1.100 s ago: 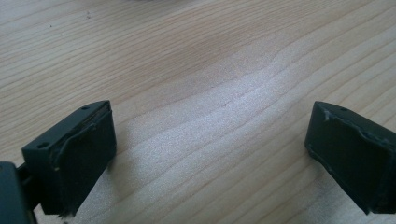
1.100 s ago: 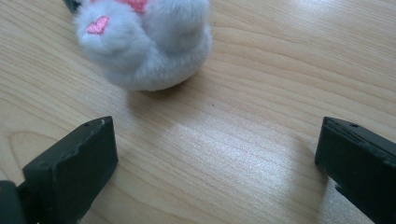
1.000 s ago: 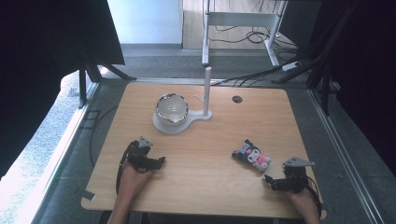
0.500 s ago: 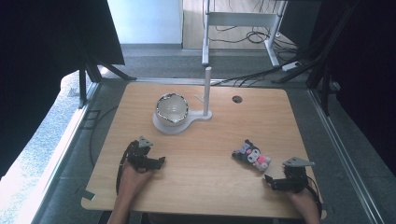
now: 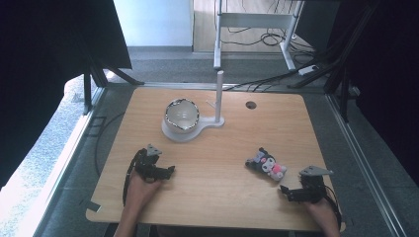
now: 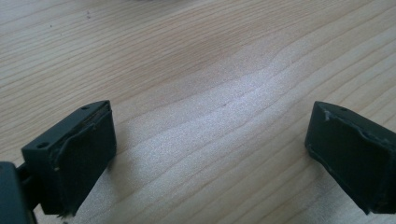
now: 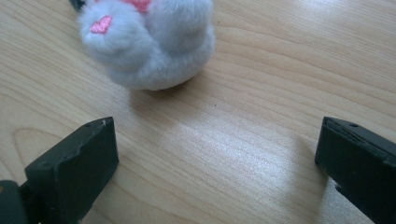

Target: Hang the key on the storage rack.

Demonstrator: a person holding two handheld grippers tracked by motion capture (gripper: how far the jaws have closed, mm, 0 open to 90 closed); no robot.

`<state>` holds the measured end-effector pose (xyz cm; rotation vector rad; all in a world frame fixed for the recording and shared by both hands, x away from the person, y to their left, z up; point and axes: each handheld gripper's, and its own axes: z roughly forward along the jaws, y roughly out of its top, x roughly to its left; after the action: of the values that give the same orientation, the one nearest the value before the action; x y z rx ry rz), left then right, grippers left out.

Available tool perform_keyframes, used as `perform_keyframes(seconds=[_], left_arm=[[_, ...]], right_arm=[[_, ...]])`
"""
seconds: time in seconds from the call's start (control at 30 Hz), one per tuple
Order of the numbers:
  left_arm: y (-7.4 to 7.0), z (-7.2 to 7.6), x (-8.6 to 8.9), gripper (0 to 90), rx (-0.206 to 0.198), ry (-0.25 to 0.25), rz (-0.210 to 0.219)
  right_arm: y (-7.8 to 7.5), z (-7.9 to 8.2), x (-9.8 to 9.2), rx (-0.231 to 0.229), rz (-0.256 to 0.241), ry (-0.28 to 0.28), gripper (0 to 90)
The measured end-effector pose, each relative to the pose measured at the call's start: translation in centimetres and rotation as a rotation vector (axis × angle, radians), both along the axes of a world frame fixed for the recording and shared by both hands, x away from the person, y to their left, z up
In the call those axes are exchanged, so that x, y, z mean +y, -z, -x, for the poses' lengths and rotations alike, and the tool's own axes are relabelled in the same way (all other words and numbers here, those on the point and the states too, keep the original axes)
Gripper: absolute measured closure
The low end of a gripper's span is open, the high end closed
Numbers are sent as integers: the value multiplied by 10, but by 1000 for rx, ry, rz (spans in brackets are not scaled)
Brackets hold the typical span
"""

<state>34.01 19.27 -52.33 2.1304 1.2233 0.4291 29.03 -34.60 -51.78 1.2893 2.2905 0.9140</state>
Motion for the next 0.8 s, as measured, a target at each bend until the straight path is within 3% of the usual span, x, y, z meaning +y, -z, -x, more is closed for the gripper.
perform_keyframes(seconds=[0.47,0.8], left_arm=[[0,0,0,19,0,0,0],[0,0,0,19,0,0,0]], right_arm=[[-9,-2,3,51,65,-73,1],[-19,-10,8,56,118,-115,0]])
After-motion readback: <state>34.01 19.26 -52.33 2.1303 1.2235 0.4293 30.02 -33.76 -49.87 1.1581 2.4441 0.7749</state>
